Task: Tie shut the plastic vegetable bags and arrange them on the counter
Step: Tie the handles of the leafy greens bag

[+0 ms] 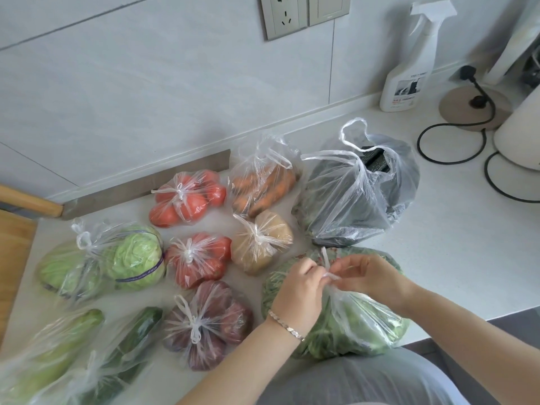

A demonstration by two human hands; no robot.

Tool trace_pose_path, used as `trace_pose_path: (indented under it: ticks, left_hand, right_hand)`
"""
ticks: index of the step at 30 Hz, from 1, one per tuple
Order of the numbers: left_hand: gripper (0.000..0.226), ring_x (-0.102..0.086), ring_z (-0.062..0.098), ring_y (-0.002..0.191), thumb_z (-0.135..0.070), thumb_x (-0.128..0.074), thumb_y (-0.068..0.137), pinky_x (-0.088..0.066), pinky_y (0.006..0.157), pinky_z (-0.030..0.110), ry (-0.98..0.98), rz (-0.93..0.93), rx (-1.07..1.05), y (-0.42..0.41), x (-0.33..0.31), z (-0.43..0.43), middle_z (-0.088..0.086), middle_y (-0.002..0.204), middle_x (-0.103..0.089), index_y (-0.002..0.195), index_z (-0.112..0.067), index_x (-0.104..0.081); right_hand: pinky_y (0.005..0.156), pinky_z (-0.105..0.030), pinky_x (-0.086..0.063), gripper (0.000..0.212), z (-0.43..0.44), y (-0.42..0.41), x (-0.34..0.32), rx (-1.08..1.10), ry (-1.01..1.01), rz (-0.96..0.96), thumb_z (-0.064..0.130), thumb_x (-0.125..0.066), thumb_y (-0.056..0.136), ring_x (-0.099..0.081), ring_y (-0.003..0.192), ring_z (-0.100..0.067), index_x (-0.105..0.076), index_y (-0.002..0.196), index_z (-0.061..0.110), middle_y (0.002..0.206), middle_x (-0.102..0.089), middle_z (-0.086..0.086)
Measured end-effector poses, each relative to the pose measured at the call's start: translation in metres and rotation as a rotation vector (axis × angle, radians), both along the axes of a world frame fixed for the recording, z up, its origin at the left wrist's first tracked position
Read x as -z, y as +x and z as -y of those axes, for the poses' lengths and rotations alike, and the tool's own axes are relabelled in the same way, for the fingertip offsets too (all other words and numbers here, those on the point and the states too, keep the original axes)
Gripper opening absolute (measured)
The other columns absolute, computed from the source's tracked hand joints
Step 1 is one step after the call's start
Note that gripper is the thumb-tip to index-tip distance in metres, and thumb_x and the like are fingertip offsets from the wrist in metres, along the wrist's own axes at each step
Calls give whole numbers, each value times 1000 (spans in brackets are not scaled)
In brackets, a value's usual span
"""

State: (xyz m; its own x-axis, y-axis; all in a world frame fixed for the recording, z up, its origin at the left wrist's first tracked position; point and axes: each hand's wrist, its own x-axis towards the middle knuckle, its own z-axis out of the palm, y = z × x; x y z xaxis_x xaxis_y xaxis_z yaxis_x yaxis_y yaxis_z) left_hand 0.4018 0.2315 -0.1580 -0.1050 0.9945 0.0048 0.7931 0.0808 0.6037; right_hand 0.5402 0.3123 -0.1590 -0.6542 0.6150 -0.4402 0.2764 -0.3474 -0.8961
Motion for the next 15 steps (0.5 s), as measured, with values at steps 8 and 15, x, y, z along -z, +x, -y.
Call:
trace_pose_path:
  ticks: [8, 15]
  left_hand:
    - [24, -51, 7, 73, -20, -50, 92, -36, 62, 4, -306, 335, -102, -7, -2, -13, 6, 92, -64, 103, -7, -67]
    - [25, -37, -3, 33, -24, -55, 90, -29, 40, 9, -576, 537, -279, -15, -9, -18, -13, 41, -48, 96, -4, -69]
  right_hand:
    - [78, -21, -50, 27, -2, 3, 9, -108, -52, -14, -7, -70, 68, -68, 81, -8, -76, 83, 14, 91, -75, -4]
    - [72, -20, -50, 40, 14, 2, 23, -198, 1071, 156, 40, -42, 92, -59, 79, -8, -72, 81, 15, 80, -68, 5]
